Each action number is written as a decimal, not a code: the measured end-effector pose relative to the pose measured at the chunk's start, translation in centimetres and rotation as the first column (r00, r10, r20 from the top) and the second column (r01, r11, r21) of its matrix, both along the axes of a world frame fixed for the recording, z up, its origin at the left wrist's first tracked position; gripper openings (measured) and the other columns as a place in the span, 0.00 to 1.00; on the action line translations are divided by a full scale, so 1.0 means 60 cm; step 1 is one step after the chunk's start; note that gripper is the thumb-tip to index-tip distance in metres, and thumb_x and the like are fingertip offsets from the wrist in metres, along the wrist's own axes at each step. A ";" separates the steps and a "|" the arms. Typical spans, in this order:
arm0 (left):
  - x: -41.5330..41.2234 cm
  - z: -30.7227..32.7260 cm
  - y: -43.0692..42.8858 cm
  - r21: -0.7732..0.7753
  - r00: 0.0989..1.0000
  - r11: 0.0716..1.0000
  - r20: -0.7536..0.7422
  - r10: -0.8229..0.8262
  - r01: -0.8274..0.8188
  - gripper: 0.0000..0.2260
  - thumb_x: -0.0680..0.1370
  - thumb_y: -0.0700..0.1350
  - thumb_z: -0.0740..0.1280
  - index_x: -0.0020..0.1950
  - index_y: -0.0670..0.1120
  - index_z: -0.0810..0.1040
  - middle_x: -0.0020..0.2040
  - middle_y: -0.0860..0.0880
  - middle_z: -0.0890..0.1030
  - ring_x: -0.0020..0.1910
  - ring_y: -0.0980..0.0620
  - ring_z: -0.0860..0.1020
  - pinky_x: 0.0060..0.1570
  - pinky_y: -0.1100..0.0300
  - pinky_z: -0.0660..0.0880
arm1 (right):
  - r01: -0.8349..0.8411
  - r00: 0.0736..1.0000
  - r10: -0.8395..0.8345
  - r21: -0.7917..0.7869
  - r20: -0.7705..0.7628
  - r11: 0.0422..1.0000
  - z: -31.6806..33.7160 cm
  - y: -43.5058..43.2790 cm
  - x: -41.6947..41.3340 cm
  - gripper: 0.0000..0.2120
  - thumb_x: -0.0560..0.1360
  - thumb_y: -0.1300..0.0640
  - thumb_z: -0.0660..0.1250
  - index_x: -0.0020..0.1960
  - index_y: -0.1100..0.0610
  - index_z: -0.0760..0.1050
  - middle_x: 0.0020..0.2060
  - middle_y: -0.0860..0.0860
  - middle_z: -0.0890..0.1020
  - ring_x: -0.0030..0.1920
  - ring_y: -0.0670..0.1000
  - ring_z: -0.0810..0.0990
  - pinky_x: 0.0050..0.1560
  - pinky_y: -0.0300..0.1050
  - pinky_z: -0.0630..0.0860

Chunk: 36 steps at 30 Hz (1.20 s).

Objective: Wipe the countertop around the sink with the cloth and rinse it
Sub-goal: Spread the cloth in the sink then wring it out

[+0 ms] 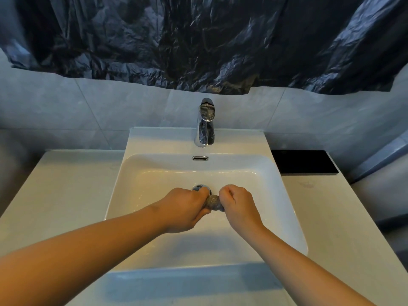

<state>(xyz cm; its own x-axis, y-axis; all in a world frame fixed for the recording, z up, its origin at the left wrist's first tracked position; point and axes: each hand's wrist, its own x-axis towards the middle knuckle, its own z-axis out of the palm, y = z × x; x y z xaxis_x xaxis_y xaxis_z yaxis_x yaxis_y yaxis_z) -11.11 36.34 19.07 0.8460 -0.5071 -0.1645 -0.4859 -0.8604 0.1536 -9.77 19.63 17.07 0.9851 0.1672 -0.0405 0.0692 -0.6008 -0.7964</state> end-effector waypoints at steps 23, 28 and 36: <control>0.000 -0.025 0.039 0.008 0.982 0.988 0.109 -0.153 0.153 0.15 0.81 0.56 0.55 0.61 0.47 0.68 0.46 0.47 0.80 0.36 0.46 0.77 0.39 0.52 0.75 | -0.028 0.992 0.013 -0.120 -0.123 0.992 -0.005 0.018 -0.014 0.17 0.79 0.51 0.53 0.33 0.51 0.70 0.28 0.47 0.71 0.31 0.46 0.71 0.28 0.35 0.64; -0.005 -0.002 0.042 -0.026 0.981 0.991 0.147 -0.124 0.129 0.14 0.81 0.55 0.56 0.62 0.49 0.65 0.46 0.48 0.80 0.33 0.50 0.71 0.35 0.59 0.66 | 0.040 0.997 -0.040 -0.005 -0.072 0.999 0.003 0.026 -0.021 0.17 0.71 0.49 0.49 0.27 0.51 0.66 0.26 0.52 0.74 0.30 0.51 0.71 0.30 0.48 0.68; 0.004 0.003 0.052 -0.084 0.935 0.958 0.254 -0.247 0.276 0.11 0.79 0.51 0.62 0.55 0.52 0.62 0.36 0.47 0.80 0.27 0.47 0.73 0.29 0.60 0.64 | 0.255 0.700 -0.099 0.118 -0.707 0.960 0.032 0.033 -0.021 0.15 0.79 0.54 0.48 0.42 0.59 0.69 0.25 0.53 0.69 0.21 0.47 0.61 0.21 0.34 0.58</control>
